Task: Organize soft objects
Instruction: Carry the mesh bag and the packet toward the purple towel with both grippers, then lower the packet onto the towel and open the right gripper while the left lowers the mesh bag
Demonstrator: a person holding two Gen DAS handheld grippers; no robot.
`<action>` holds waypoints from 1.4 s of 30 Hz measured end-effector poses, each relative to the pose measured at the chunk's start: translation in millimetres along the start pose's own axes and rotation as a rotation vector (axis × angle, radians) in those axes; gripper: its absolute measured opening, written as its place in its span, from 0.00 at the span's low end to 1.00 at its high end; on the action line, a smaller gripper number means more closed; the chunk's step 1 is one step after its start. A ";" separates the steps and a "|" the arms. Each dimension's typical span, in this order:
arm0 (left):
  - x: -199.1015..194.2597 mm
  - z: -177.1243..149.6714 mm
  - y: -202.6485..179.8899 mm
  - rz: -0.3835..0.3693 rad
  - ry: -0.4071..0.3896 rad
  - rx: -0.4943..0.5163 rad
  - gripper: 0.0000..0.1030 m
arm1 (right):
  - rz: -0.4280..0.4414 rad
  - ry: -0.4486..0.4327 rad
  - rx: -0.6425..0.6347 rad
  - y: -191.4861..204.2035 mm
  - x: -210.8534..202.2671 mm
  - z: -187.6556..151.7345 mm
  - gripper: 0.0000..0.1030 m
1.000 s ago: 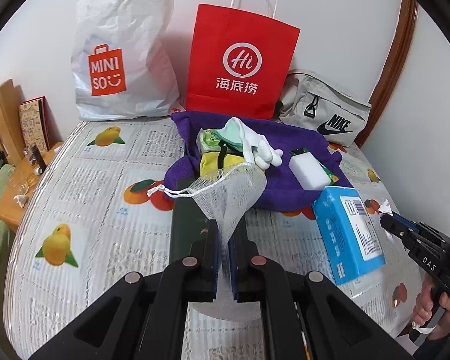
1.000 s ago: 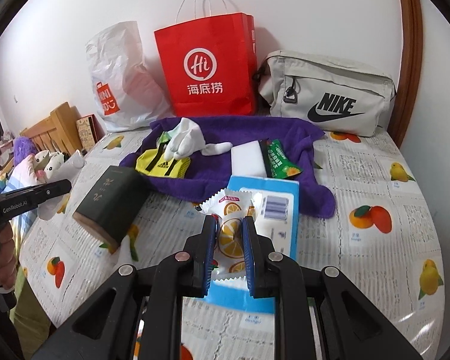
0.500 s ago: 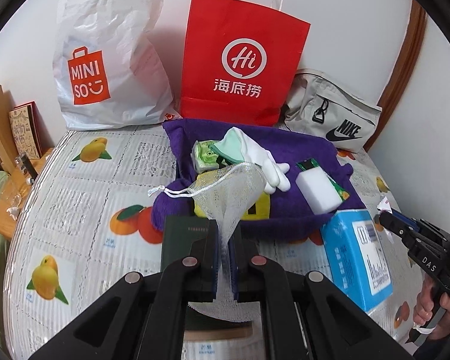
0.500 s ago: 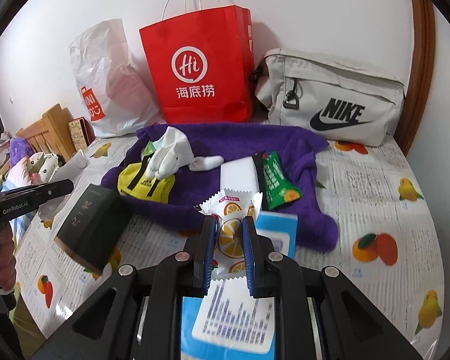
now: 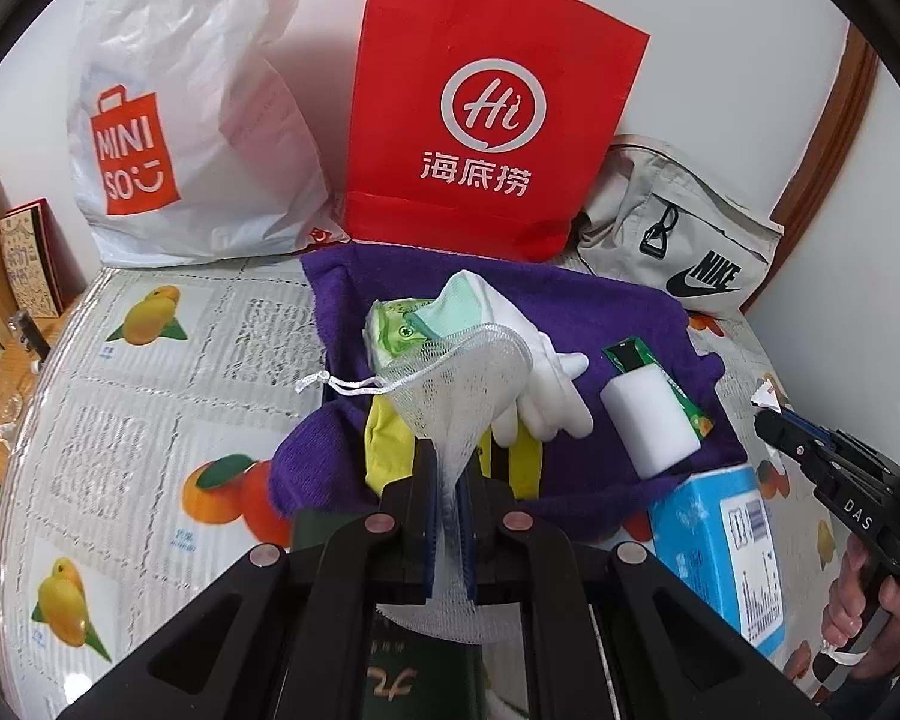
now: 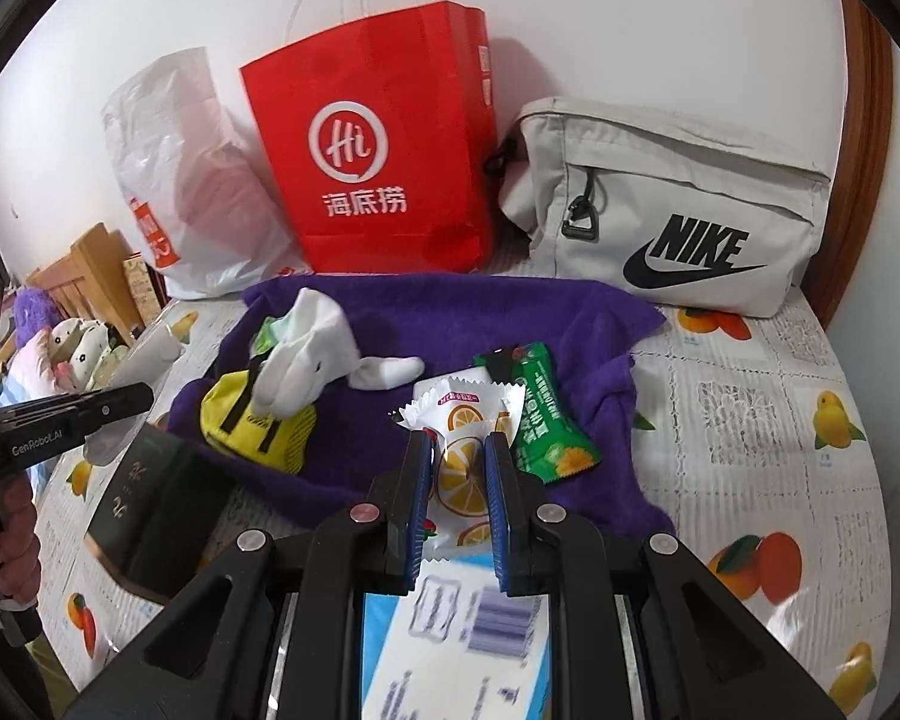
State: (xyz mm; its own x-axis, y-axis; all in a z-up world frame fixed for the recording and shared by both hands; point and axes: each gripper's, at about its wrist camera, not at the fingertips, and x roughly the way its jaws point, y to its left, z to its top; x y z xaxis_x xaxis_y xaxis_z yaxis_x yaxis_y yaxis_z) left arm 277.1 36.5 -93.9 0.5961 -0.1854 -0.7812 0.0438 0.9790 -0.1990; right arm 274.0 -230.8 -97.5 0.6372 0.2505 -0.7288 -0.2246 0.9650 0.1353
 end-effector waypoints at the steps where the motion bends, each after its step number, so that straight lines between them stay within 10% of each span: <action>1: 2.5 1.4 -0.3 0.001 0.004 -0.001 0.07 | -0.004 0.000 0.000 -1.4 2.5 2.2 0.17; 28: 82.3 40.5 -4.5 -0.053 0.134 -0.037 0.08 | -0.048 0.150 0.035 -34.9 97.2 30.5 0.25; 35: 86.7 43.4 -3.9 -0.036 0.136 -0.035 0.32 | -0.027 0.165 0.042 -37.1 103.2 33.2 0.29; 38: 81.7 44.5 -0.1 -0.031 0.123 -0.041 0.59 | -0.036 0.146 0.036 -35.2 99.3 33.9 0.45; 42: 72.4 45.0 2.1 -0.032 0.107 -0.035 0.64 | -0.024 0.118 0.043 -31.5 89.1 35.5 0.53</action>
State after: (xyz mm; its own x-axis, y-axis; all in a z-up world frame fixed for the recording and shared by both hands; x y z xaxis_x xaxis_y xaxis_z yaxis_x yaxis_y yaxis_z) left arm 356.4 28.9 -124.3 0.5055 -0.2267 -0.8325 0.0326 0.9692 -0.2441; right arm 364.0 -236.1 -142.8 0.5500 0.2184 -0.8061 -0.1768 0.9738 0.1431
